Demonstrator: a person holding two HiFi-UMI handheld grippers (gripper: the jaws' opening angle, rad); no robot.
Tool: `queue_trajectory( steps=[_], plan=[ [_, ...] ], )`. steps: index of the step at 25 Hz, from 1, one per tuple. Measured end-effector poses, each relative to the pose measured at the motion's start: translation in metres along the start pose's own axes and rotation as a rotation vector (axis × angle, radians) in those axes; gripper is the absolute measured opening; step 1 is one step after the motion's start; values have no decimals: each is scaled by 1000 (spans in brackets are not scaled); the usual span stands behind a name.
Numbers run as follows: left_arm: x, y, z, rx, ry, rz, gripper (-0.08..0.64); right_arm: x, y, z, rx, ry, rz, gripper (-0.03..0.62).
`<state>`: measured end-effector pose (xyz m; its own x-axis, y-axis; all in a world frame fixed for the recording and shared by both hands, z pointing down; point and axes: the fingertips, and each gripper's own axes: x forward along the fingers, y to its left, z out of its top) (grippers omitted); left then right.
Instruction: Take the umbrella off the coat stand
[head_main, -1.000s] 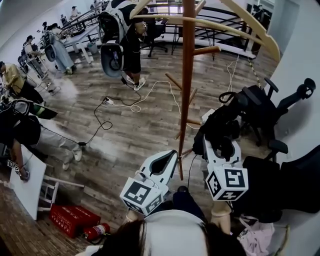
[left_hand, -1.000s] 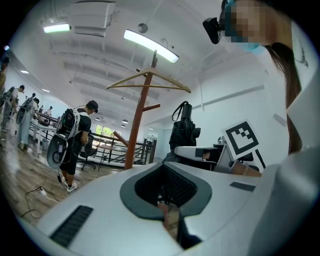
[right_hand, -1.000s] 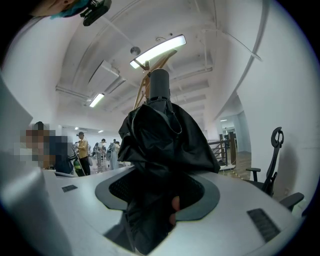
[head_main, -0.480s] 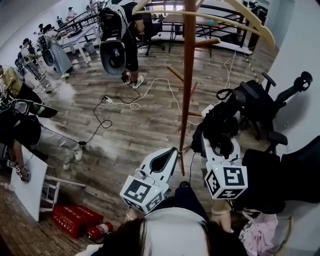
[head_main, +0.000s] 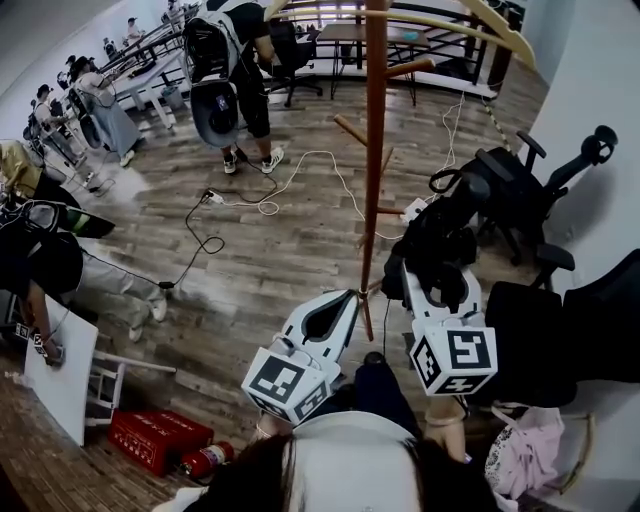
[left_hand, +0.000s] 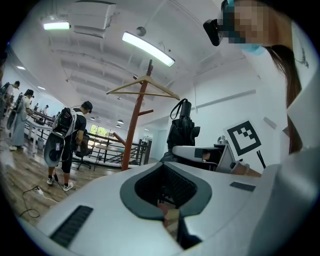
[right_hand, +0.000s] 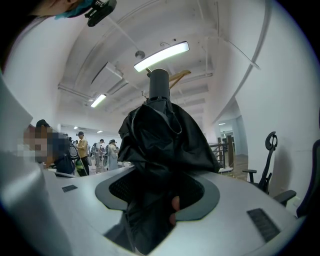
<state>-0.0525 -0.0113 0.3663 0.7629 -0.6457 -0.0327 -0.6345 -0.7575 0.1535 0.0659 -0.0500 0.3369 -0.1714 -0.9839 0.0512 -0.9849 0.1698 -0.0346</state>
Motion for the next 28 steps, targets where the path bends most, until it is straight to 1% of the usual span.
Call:
queue_trajectory(
  steps=[6, 15, 23, 28],
  plan=[
    [-14, -4, -2, -3, -2, -7, 9, -13, 8, -1, -3, -3, -9, 242],
    [-25, -17, -3, 0, -12, -41, 9, -34, 18, -4, -14, -7, -25, 242],
    [-30, -24, -5, -1, -32, -42, 9, -48, 20, -12, -21, -5, -31, 242],
    [-32, -25, -7, 5, -27, -52, 9, -49, 22, -16, -13, -7, -33, 242]
  ],
)
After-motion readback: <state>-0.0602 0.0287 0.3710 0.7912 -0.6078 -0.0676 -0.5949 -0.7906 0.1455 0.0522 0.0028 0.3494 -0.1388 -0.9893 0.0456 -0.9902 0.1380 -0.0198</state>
